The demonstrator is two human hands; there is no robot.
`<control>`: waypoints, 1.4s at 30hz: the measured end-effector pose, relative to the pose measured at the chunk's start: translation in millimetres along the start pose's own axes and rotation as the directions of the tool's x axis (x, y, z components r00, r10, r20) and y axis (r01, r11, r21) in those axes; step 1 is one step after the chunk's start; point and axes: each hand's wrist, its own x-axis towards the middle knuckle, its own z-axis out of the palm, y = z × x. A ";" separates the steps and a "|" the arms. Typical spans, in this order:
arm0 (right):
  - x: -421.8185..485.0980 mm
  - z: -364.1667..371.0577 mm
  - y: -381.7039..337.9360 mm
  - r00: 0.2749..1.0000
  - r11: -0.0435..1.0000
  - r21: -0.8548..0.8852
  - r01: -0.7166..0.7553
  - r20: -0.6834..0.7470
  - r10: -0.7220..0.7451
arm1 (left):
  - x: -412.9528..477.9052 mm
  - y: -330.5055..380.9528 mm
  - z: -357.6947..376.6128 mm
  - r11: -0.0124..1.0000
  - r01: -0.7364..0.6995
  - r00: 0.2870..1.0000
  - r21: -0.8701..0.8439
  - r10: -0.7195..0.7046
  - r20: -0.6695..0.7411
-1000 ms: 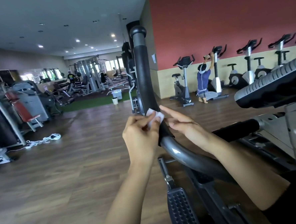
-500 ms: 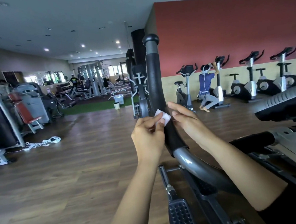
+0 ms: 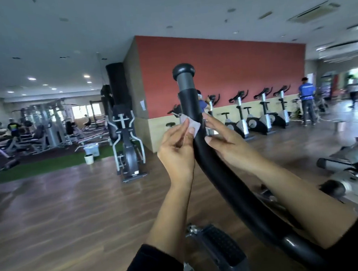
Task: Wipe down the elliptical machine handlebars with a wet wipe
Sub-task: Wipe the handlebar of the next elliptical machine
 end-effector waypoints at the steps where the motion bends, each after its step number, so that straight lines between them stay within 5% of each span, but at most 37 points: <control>1: 2.7 0.4 -2.7 1.000 1.000 -0.023 0.016 -0.010 -0.017 | 9.6 -0.2 2.0 1.000 -0.015 1.000 -0.017 0.015 0.006; 10: 5.9 2.5 -12.3 0.999 0.997 -0.062 0.044 -0.027 -0.046 | 19.2 -13.6 0.3 0.985 -0.026 0.994 -0.170 0.043 0.096; 25: -7.6 -0.4 -24.6 0.999 0.975 -0.218 -0.049 -0.031 0.044 | 61.8 -2.7 11.5 0.987 -0.126 0.983 -0.104 0.138 0.120; 42: -129.2 -7.1 -49.8 0.958 0.859 -0.434 -0.272 -0.205 0.200 | -90.9 13.3 -39.3 0.999 -0.043 0.985 0.010 0.041 0.167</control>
